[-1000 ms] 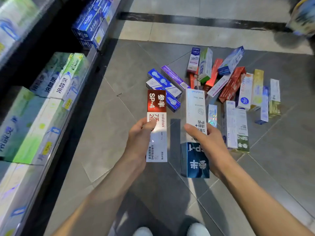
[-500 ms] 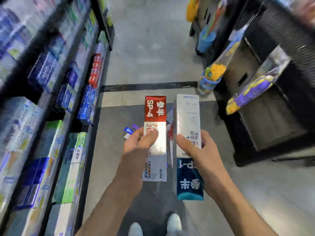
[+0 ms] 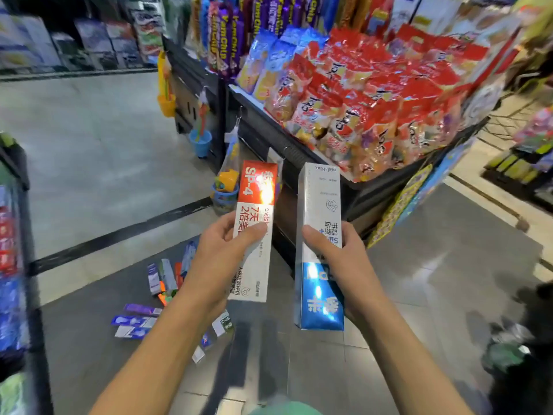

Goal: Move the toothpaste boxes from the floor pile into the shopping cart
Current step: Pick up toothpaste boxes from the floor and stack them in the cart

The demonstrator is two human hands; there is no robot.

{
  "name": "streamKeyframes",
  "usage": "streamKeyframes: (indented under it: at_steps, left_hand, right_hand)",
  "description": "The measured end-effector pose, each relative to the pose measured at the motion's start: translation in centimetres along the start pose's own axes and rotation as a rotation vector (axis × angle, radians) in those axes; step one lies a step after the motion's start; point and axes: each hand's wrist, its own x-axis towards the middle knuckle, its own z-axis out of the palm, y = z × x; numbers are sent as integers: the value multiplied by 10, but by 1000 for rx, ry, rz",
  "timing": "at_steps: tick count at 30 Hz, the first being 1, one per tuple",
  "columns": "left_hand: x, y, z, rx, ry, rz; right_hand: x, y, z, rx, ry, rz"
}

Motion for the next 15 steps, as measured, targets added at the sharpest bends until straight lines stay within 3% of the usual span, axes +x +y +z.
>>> streamKeyframes:
  at_steps: [8, 15]
  left_hand:
    - [-40, 4, 54, 82, -495, -48]
    - [-126, -18, 137, 142, -873, -89]
  right_hand:
    - [-126, 3, -59, 121, 438, 22]
    - [-258, 23, -113, 254, 778, -4]
